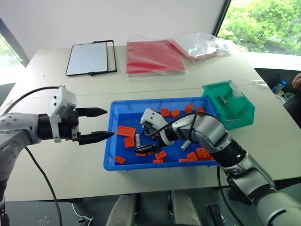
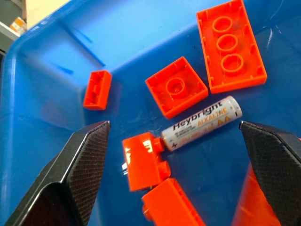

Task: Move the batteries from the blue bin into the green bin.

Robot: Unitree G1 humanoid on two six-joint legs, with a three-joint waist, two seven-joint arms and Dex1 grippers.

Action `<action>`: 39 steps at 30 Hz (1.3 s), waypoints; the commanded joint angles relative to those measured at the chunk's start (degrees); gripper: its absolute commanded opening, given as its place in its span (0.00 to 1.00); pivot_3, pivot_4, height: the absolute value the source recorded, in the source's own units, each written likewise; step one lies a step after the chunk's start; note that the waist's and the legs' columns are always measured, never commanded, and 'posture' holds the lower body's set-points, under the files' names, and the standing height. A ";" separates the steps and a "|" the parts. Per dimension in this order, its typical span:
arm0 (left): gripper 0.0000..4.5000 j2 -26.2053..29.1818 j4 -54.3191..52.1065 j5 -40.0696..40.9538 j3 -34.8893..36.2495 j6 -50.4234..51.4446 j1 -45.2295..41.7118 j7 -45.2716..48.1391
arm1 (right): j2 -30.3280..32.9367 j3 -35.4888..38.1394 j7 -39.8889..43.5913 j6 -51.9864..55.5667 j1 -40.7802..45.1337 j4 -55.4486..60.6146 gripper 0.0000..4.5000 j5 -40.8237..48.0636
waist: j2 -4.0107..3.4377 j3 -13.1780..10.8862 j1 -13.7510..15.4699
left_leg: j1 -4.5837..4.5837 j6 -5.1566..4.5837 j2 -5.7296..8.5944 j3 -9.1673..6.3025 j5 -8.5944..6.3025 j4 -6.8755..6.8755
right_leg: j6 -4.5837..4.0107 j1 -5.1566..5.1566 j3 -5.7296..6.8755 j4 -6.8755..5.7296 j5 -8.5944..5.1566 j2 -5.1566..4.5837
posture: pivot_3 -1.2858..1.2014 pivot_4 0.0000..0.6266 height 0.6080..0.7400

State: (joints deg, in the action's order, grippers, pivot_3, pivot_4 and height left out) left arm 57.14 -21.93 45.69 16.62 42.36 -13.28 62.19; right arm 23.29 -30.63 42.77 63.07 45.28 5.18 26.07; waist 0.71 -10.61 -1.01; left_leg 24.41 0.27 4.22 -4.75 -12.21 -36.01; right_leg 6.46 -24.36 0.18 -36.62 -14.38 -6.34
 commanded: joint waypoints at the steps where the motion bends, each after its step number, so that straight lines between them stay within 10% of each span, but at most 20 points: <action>1: 0.99 -0.24 -0.08 0.66 0.35 -0.10 -1.17 -0.38 | -0.97 -3.08 0.72 -2.95 1.92 -1.75 1.00 -4.03 | 0.01 0.01 -0.02 | -0.01 0.00 0.00 0.00 0.00 0.00 | 0.00 0.00 -0.01 -0.02 0.00 0.00 | 0.52 0.24 0.93; 21: 0.99 -2.23 3.59 -1.83 -3.06 -2.40 -5.68 -0.42 | 1.80 -7.67 5.87 -9.30 2.57 -1.06 1.00 -15.40 | 0.03 0.02 0.21 | -0.09 0.10 0.03 -0.01 0.06 -0.09 | 0.00 -0.05 -0.01 -0.37 0.00 -0.01 | 0.52 0.24 0.93; 25: 1.00 -2.61 4.25 -2.23 -3.73 -2.72 -6.88 -0.33 | 2.30 -8.25 6.27 -11.10 2.43 -1.68 0.62 -17.40 | 0.03 0.02 0.15 | -0.09 0.10 0.01 -0.01 0.06 -0.07 | 0.00 -0.07 -0.01 -0.40 -0.01 0.01 | 0.52 0.24 0.93; 39: 1.00 -2.94 6.99 -4.71 -5.09 -4.58 -8.48 1.14 | 0.44 -5.05 6.55 -12.35 2.19 -3.41 0.62 -19.53 | 0.05 0.03 0.02 | -0.09 0.11 0.00 -0.01 0.06 -0.07 | 0.00 -0.08 -0.01 -0.41 -0.01 0.04 | 0.52 0.24 0.93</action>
State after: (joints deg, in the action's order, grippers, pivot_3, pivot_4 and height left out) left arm 53.84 -14.64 41.53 10.96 39.09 -21.04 62.68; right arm 24.50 -36.89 50.10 50.45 47.21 2.47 7.38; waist 0.76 -10.58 -0.99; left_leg 24.32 0.38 4.22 -4.77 -12.14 -36.08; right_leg 6.46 -24.44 0.17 -37.04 -14.39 -6.30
